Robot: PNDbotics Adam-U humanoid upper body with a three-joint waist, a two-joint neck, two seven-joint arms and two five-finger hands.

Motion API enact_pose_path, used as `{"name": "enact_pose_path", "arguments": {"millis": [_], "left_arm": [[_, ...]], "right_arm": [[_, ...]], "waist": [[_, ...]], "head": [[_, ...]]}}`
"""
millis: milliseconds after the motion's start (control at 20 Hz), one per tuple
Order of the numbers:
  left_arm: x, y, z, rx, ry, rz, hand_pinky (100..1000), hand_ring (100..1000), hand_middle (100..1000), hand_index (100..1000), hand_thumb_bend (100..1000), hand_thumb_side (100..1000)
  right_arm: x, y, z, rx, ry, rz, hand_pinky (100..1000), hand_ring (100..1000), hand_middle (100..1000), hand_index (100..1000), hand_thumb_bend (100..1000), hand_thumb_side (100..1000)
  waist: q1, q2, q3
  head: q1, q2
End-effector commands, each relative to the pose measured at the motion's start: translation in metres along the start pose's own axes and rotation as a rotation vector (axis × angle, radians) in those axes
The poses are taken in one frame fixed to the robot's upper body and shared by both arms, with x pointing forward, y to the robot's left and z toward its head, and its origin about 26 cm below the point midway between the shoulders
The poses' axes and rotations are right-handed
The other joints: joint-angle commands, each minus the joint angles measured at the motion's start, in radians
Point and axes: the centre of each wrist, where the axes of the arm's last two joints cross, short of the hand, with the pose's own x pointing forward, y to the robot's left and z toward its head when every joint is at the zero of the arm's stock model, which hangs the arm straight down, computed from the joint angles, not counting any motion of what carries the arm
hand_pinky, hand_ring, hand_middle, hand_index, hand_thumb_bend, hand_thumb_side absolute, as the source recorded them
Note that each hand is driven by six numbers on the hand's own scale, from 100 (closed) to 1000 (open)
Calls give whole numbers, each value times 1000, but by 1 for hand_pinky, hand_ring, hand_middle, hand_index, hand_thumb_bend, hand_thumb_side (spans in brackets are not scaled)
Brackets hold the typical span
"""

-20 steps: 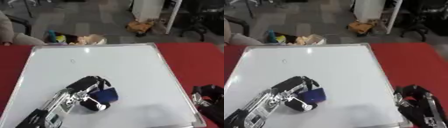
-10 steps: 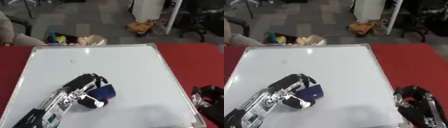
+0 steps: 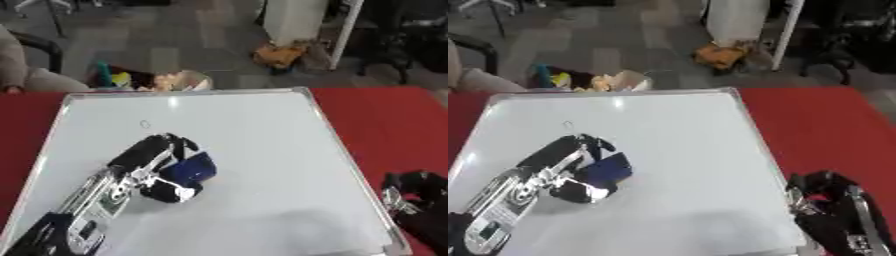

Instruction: Wipe the whiteboard clean with a brush.

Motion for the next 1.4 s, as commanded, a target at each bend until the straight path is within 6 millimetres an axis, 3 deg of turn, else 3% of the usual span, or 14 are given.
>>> {"name": "enact_pose_path", "arguments": {"millis": [50, 600, 1400], "left_arm": [[-7, 21, 1, 66, 29, -29, 299, 664, 498, 813, 459, 277], [-34, 39, 0, 181, 159, -29, 297, 657, 497, 811, 462, 272], [-69, 41, -3, 254, 339, -16, 294, 653, 494, 803, 485, 293]], "right_arm": [[7, -3, -1, 2, -24, 7, 172, 467, 359, 483, 100, 100], [7, -3, -1, -1, -22, 6, 171, 468, 360, 483, 100, 100], [7, -1, -1, 2, -21, 1, 172, 468, 360, 484, 100, 100]], "waist": [[1, -19, -2], [0, -16, -7], [-2, -9, -13]], "head": [[-2, -12], [-3, -16], [-1, -20]]}}
